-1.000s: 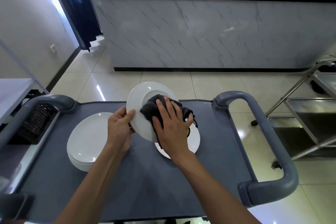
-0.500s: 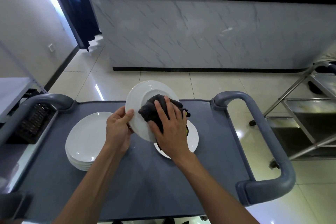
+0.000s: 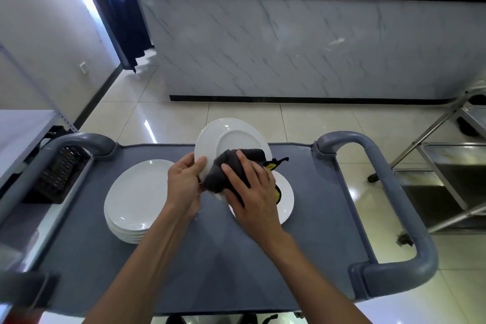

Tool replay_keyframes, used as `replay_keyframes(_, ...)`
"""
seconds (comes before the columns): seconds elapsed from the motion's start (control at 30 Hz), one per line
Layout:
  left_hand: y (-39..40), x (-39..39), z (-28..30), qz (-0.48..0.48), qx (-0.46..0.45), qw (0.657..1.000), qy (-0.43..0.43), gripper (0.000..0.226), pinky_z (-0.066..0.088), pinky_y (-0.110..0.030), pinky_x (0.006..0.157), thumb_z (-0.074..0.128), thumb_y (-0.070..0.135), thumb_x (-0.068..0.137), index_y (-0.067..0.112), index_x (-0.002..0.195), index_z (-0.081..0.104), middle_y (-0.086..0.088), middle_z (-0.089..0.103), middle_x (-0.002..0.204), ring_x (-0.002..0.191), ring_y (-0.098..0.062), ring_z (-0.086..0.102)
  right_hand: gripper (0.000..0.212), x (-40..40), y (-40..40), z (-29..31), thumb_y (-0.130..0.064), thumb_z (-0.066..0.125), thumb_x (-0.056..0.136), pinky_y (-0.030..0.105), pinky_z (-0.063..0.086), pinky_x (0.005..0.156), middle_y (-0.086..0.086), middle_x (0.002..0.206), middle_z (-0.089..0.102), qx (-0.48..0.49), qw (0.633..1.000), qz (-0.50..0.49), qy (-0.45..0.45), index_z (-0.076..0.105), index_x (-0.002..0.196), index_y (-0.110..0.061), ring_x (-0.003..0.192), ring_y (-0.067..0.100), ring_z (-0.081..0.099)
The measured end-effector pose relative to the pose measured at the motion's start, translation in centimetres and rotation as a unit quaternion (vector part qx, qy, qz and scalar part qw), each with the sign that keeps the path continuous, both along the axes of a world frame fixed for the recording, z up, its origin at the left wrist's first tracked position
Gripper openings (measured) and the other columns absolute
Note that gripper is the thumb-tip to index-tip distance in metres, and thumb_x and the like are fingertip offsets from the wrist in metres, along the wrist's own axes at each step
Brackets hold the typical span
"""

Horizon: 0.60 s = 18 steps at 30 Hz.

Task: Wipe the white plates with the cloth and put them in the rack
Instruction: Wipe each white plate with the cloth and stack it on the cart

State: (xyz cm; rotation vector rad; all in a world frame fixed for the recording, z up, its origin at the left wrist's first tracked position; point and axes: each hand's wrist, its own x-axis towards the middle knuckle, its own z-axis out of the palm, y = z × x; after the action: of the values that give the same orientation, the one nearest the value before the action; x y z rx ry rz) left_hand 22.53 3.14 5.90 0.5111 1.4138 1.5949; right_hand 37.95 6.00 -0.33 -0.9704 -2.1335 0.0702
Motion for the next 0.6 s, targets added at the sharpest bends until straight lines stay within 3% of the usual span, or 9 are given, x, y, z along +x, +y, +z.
replay_keyframes(0.27, 0.4, 0.3, 0.0, 0.015, 0.001, 1.0, -0.02, 0.019, 0.059, -0.047, 0.081, 0.05, 0.01, 0.103, 0.006, 0.109, 0.068, -0.019, 0.072, 0.107, 0.095, -0.032, 0.069, 0.039, 1.3, -0.6, -1.6, -0.025, 0.058, 0.102, 0.056, 0.039, 0.105, 0.009, 0.159, 0.038, 0.029, 1.0, -0.006, -0.009, 0.059, 0.142, -0.024, 0.138, 0.032, 0.046)
replay_keyframes(0.5, 0.8, -1.0, -0.4, 0.021, 0.014, 0.999, -0.047, 0.018, 0.059, -0.036, 0.069, 0.05, 0.01, 0.102, 0.009, 0.106, 0.068, -0.004, 0.073, 0.091, 0.083, -0.021, 0.065, 0.043, 2.4, 1.8, -0.5, -0.024, 0.052, 0.102, 0.045, 0.036, 0.112, 0.01, 0.161, 0.035, -0.026, 0.998, -0.019, 0.054, 0.053, 0.146, -0.024, 0.141, 0.031, 0.04)
replay_keyframes(0.6, 0.6, -1.5, -0.5, 0.01, 0.018, 0.998, -0.056, 0.019, 0.059, -0.03, 0.064, 0.049, 0.01, 0.103, 0.012, 0.107, 0.068, 0.0, 0.073, 0.09, 0.078, -0.016, 0.066, 0.047, 2.5, 3.3, 0.5, -0.029, 0.048, 0.102, 0.041, 0.031, 0.116, 0.003, 0.164, 0.028, -0.104, 0.989, -0.027, 0.099, 0.047, 0.15, -0.028, 0.142, 0.027, 0.036)
